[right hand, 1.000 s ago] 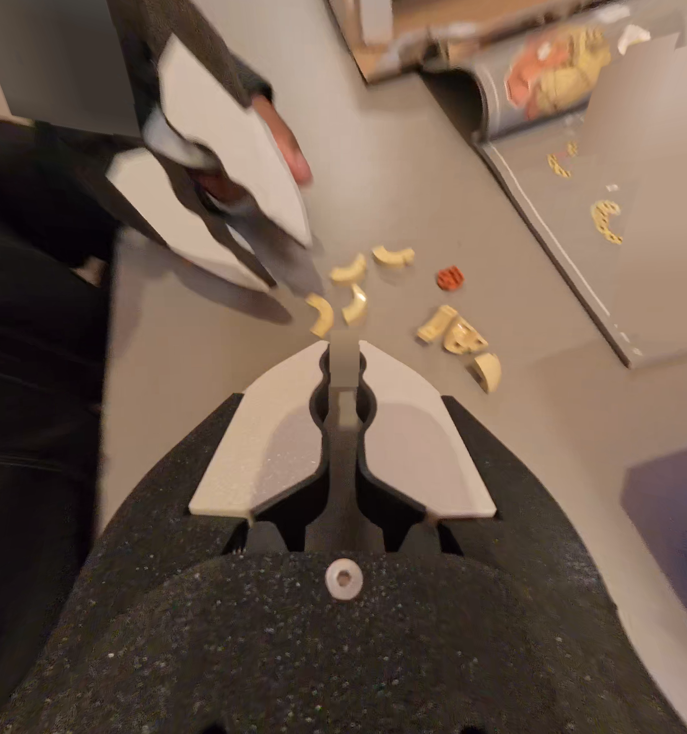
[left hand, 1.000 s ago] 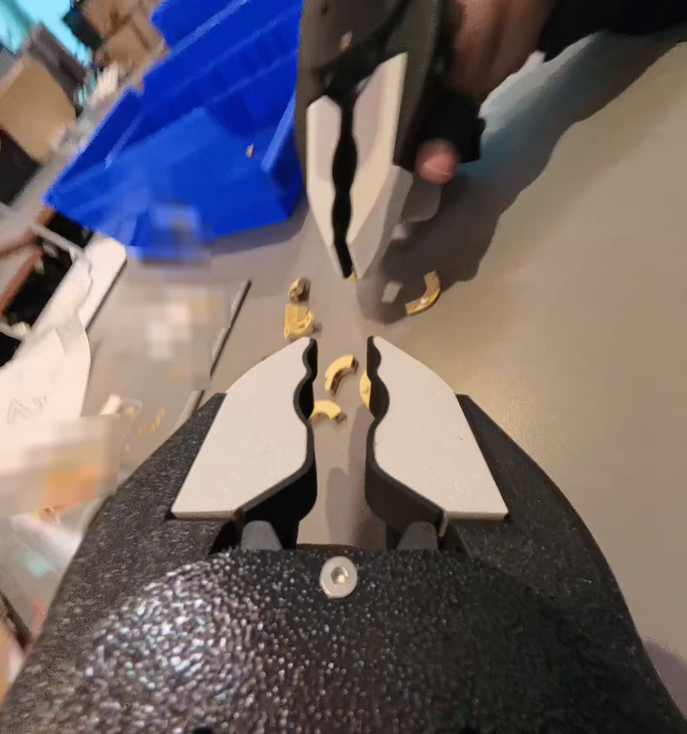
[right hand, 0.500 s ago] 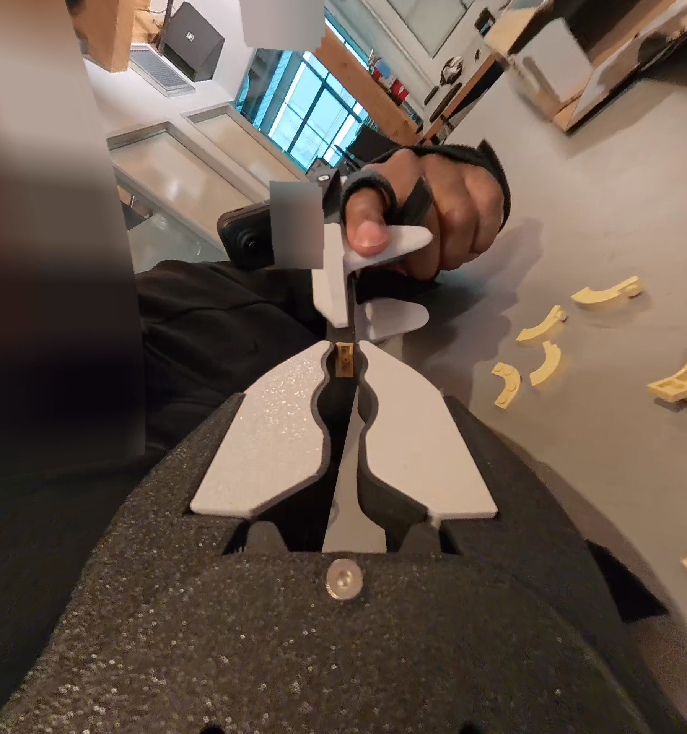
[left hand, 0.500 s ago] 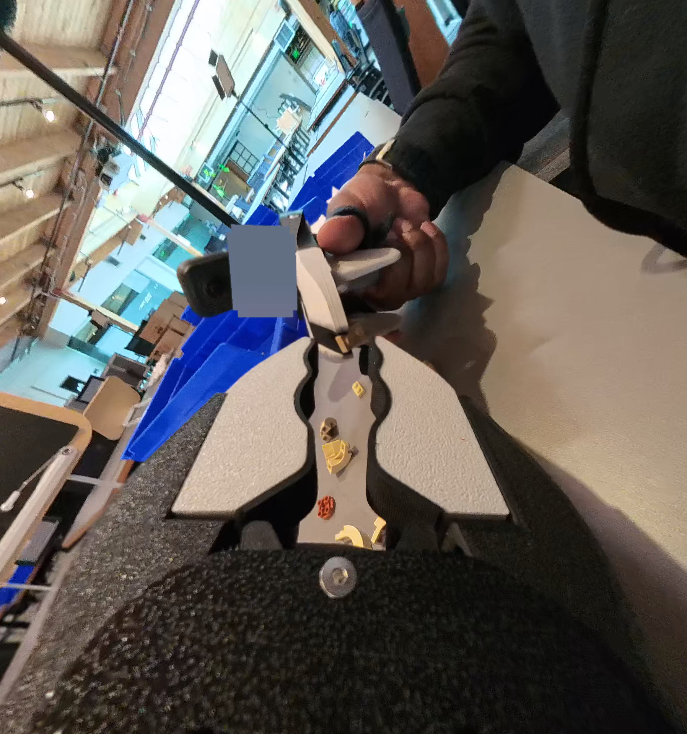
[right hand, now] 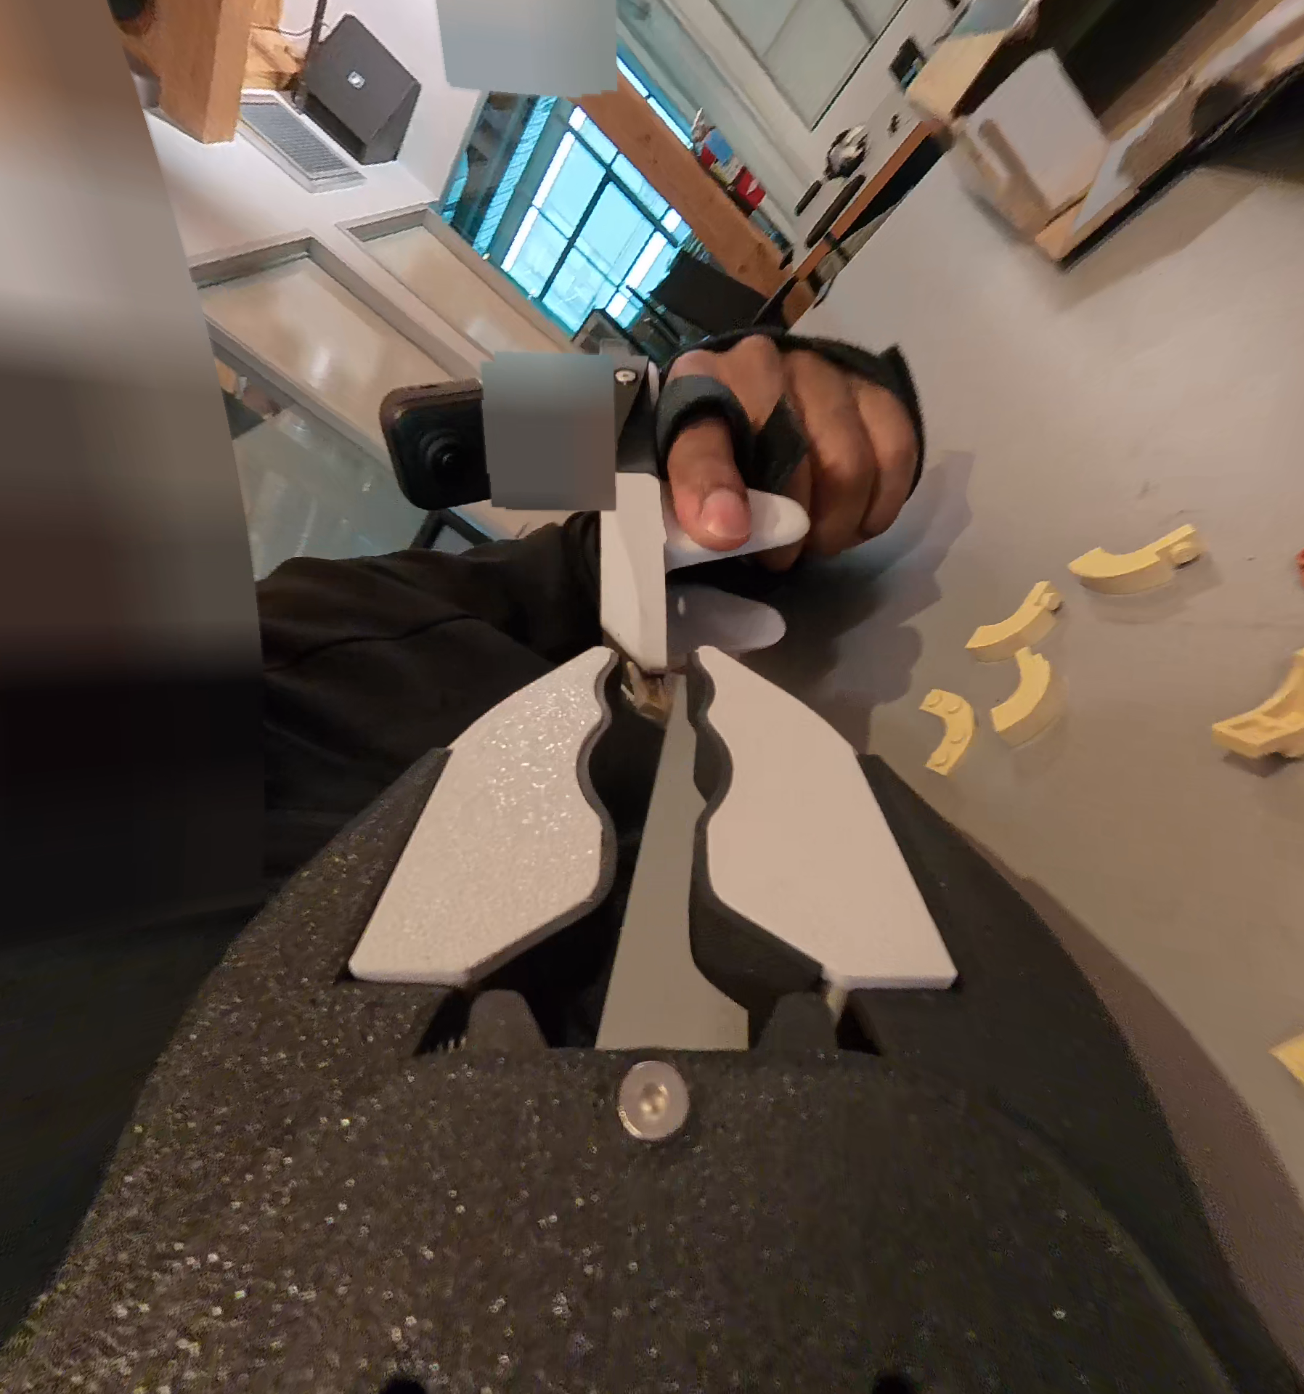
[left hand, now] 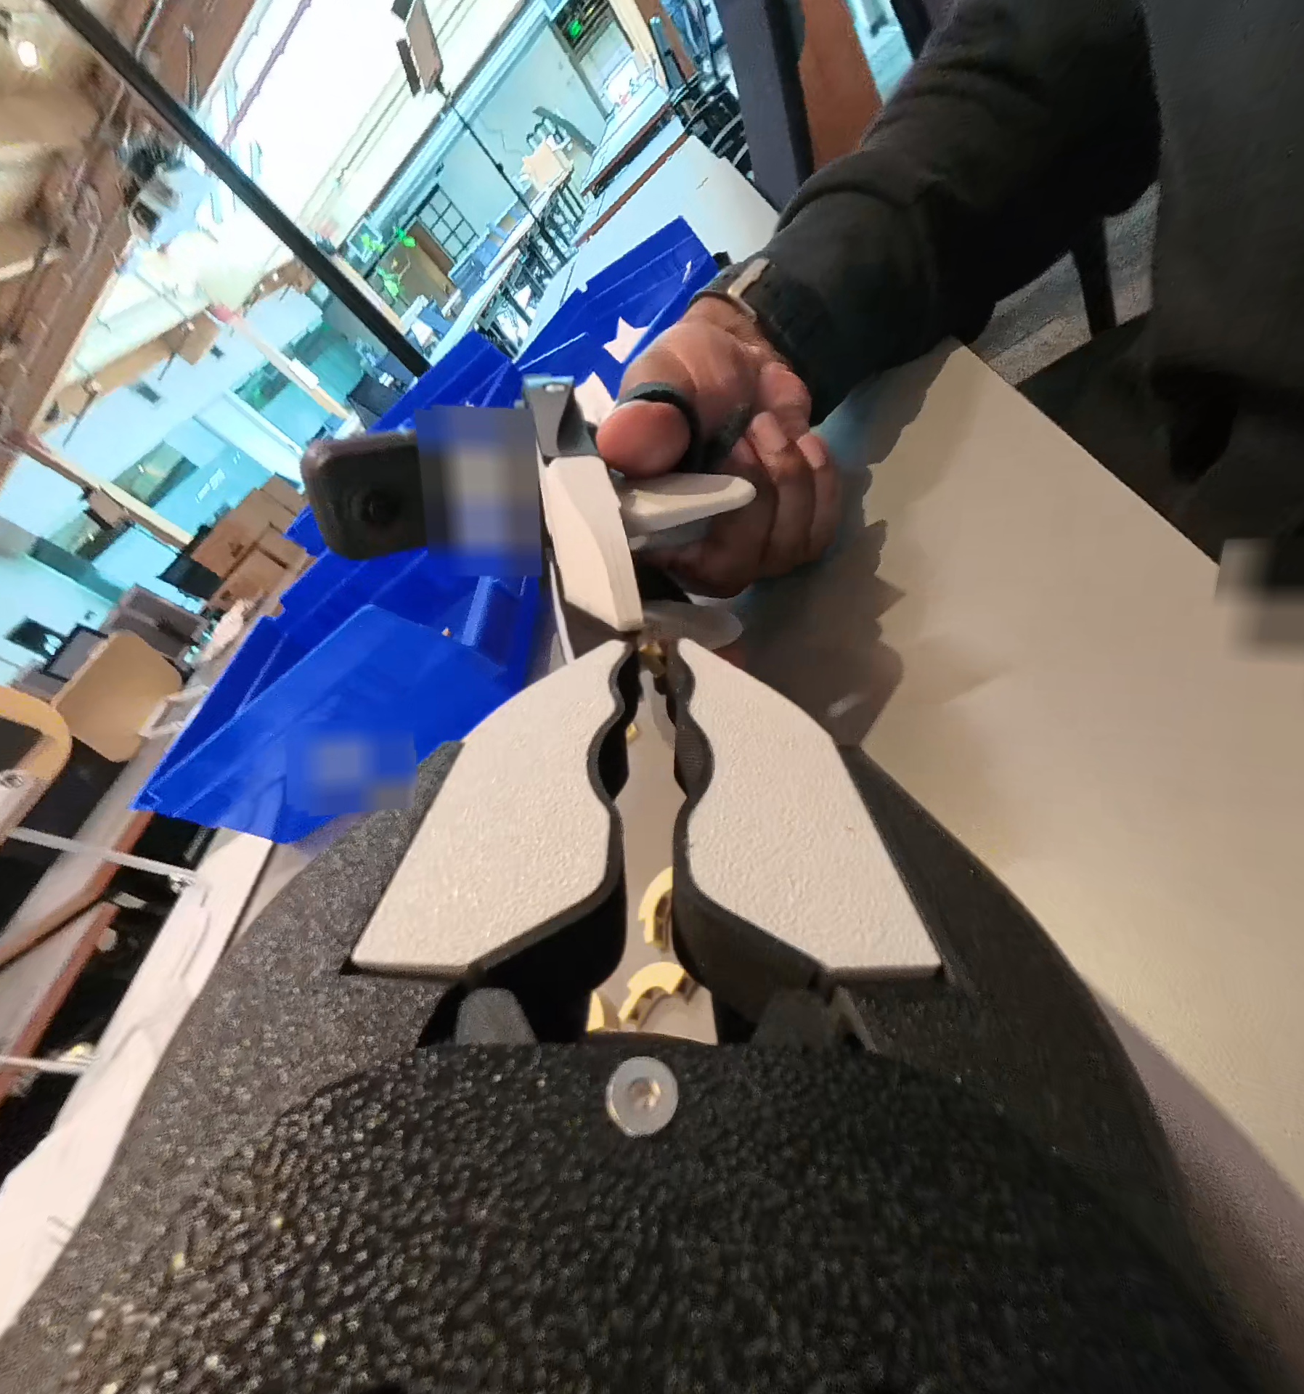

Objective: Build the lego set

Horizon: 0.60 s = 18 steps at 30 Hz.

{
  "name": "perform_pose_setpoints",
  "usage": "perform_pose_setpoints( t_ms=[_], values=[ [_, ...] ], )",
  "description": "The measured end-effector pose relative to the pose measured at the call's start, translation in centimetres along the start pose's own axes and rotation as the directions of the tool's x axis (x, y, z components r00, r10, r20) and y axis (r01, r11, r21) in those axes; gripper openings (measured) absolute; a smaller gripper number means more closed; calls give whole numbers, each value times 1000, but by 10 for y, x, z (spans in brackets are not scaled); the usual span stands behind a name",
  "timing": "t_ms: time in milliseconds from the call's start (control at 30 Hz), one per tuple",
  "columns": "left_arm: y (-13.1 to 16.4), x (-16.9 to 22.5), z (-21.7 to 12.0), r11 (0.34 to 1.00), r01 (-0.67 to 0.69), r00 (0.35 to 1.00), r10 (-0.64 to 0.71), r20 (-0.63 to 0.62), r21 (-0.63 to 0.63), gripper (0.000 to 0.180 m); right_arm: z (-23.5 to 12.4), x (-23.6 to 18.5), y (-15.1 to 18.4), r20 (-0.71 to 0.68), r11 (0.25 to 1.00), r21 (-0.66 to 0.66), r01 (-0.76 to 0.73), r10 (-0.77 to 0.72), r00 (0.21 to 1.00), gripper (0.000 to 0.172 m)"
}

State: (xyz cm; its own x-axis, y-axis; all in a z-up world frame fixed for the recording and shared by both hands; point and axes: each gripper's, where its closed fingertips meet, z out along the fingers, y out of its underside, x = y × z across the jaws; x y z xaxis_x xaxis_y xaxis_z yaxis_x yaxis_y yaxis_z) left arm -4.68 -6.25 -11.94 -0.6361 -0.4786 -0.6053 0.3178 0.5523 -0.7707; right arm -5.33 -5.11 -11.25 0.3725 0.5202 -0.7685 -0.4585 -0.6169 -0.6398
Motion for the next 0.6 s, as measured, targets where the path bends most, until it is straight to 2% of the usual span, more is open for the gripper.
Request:
perform_pose_setpoints(
  t_ms=[133, 233, 333, 433, 533, 600],
  values=[
    [2, -5, 3, 992, 129, 992, -129, 7, -5, 6, -13, 4, -7, -102, 988, 22, 155, -152, 983, 25],
    [10, -7, 5, 966, 256, 966, -256, -26, -29, 6, -19, 6, -9, -234, 922, -29, 385, -381, 894, 28],
    [15, -11, 4, 935, 354, 934, -355, -36, -36, 6, -20, 8, -10, -339, 816, -116, 566, -568, 750, 30],
    [18, -13, 2, 893, 448, 891, -450, -61, -37, 6, -20, 11, -14, -430, 663, -225, 714, -725, 537, 31],
    [18, -17, 0, 852, 523, 849, -523, -70, -30, 6, -20, 16, -13, -458, 510, -354, 784, -825, 330, 28],
    [18, -18, -1, 828, 560, 825, -560, -82, -30, 6, -18, 18, -11, -465, 450, -409, 794, -851, 243, 26]
  ],
)
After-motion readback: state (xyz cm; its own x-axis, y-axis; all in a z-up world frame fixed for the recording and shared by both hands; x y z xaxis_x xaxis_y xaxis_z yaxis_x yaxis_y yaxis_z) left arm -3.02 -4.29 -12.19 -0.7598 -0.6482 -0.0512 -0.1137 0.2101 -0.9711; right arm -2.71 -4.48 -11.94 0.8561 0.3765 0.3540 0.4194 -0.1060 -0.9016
